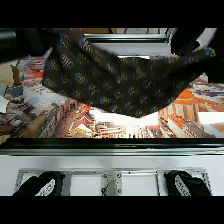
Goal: Fold the clothes and pants, and hang the long-sleeved shirts on hangers.
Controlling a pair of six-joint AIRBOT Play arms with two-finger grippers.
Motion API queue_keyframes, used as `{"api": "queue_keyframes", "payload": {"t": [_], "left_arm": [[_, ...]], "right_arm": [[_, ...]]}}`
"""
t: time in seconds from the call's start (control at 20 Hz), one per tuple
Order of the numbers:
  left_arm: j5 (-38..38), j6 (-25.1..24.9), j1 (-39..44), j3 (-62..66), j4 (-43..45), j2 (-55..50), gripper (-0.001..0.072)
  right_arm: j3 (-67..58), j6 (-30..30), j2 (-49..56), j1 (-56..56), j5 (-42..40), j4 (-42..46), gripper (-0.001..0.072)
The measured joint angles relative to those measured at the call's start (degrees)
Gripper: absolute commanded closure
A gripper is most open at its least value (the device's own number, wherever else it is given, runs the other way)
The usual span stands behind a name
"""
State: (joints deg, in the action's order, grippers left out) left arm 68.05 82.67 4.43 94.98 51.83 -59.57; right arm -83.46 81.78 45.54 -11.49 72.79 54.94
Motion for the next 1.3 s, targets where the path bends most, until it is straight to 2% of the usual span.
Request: {"api": "queue_keyframes", "payload": {"t": [0.15, 0.3, 0.35, 0.4, 0.45, 0.7, 0.8, 0.85, 0.9, 1.3], "left_arm": [[2.1, 3.3, 2.9, -16.1, 2.4, 5.9, 0.0699], [1.6, 6.1, 5.9, -33.4, 4.2, 9.8, 0.0698], [0.3, 6.5, 6.9, -38.8, 4.6, 10.3, 0.0578], [-1.1, 6.9, 7.7, -43.0, 4.7, 10.3, 0.0126], [-3.0, 7.3, 8.2, -46.7, 5.0, 9.7, -0.0013], [-10.2, 7.8, 4.0, -51.4, 5.0, 1.2, 0.0], [-11.1, 7.7, 1.6, -50.8, 5.1, -3.3, 0.0003], [-11.4, 7.4, 0.9, -50.3, 5.1, -5.5, 0.0037], [-11.6, 6.9, 0.4, -49.5, 5.1, -7.9, 0.0037], [-9.4, -1.3, 6.2, -38.2, 3.7, -24.1, 0.0037]], "right_arm": [[5.4, 2.1, -1.2, 0.6, 4.9, 3.0, 0.0696], [15.3, 3.0, -1.3, 1.3, 5.9, 4.8, 0.0696], [19.1, 3.3, -1.0, 1.5, 5.2, 5.1, 0.0696], [22.5, 3.3, -0.7, 1.6, 4.3, 5.3, 0.0696], [25.8, 3.4, -0.1, 1.7, 3.3, 5.5, 0.0696], [32.9, 3.7, 2.8, 2.0, 1.4, 5.8, 0.0696], [33.7, 3.7, 3.2, 2.0, 1.1, 5.8, 0.0695], [34.0, 3.7, 3.4, 2.1, 1.1, 5.9, 0.0696], [34.1, 3.7, 3.5, 2.1, 1.0, 5.9, 0.0695], [34.5, 3.7, 3.8, 2.1, 0.9, 5.9, 0.0695]]}}
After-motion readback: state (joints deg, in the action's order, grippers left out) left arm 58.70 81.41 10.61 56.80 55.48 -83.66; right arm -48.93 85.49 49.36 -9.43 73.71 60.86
